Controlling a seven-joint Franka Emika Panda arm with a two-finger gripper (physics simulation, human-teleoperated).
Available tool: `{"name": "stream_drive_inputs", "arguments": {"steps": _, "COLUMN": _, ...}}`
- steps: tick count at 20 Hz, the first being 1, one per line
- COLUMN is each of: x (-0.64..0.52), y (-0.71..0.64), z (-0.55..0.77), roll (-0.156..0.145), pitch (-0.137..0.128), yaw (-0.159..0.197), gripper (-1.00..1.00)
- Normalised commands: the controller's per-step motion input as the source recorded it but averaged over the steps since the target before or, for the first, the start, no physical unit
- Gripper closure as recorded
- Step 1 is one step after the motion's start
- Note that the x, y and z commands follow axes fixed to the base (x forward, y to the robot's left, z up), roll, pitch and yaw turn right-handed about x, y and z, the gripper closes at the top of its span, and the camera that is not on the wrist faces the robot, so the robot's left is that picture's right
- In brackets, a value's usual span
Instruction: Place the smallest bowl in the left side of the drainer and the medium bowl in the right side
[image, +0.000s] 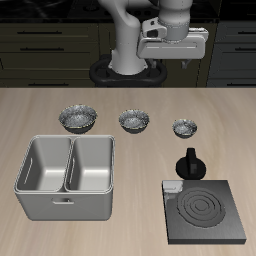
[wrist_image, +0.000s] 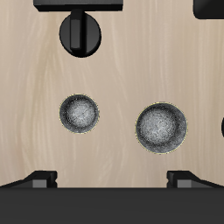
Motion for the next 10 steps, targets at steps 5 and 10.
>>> {"name": "stream_drive_inputs", "arguments": {"steps": 5, "x": 0.16, "y": 0.08, "z": 0.0, "roll": -0.01, "pitch": 0.005, "yaw": -0.018, "gripper": -1.0}}
{"name": "stream_drive_inputs", "arguments": {"steps": 10, "x": 0.13, "y": 0.06, "z": -0.11, "roll": -0.004, "pitch": 0.017, "yaw": -0.002, "gripper": -1.0}}
